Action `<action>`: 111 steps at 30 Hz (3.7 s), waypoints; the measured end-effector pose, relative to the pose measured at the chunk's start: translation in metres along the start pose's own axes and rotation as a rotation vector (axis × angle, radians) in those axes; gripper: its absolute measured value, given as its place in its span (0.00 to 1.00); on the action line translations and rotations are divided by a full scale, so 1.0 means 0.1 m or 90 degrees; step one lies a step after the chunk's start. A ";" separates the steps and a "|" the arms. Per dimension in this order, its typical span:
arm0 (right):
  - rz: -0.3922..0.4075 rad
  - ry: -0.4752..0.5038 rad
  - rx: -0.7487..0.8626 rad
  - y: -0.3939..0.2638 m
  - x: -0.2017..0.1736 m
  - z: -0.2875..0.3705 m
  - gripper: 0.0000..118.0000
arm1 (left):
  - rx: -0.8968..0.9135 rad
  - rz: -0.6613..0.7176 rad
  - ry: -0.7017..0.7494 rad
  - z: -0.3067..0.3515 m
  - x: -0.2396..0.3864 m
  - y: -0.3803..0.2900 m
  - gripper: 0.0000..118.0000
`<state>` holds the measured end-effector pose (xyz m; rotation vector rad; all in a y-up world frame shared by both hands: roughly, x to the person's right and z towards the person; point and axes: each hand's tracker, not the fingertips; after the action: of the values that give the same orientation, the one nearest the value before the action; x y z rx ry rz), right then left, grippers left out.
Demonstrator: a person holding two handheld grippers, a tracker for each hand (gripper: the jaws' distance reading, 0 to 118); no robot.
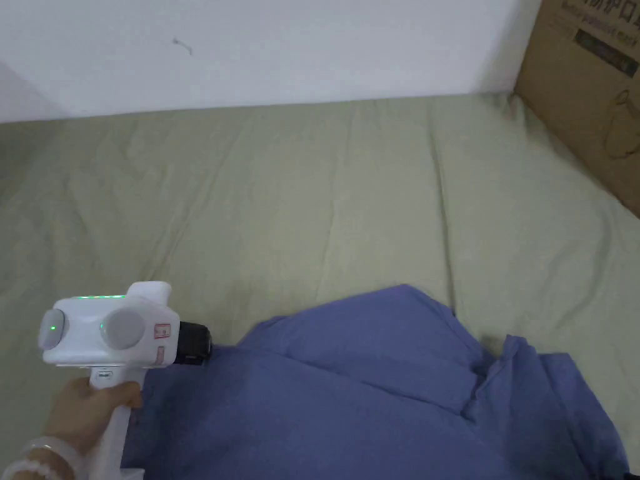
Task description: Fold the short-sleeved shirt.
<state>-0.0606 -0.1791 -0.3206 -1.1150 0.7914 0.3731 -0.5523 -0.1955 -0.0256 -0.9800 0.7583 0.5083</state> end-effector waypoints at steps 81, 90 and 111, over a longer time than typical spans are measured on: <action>0.047 -0.061 0.057 3.16 -1.37 -0.97 0.06 | 0.131 0.040 0.203 -0.01 -0.49 0.92 0.01; 0.021 -0.015 0.082 1.85 -0.94 -0.12 0.06 | 0.141 -0.013 0.161 1.05 -0.46 -0.01 0.01; -0.007 0.016 0.022 -0.91 -0.31 0.65 0.19 | 0.082 0.013 0.141 1.94 -0.38 -2.69 0.30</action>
<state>0.0000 -0.1548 -0.2251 -1.0923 0.8102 0.3355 -0.3265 -0.1552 0.2164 -0.9179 0.9889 0.3665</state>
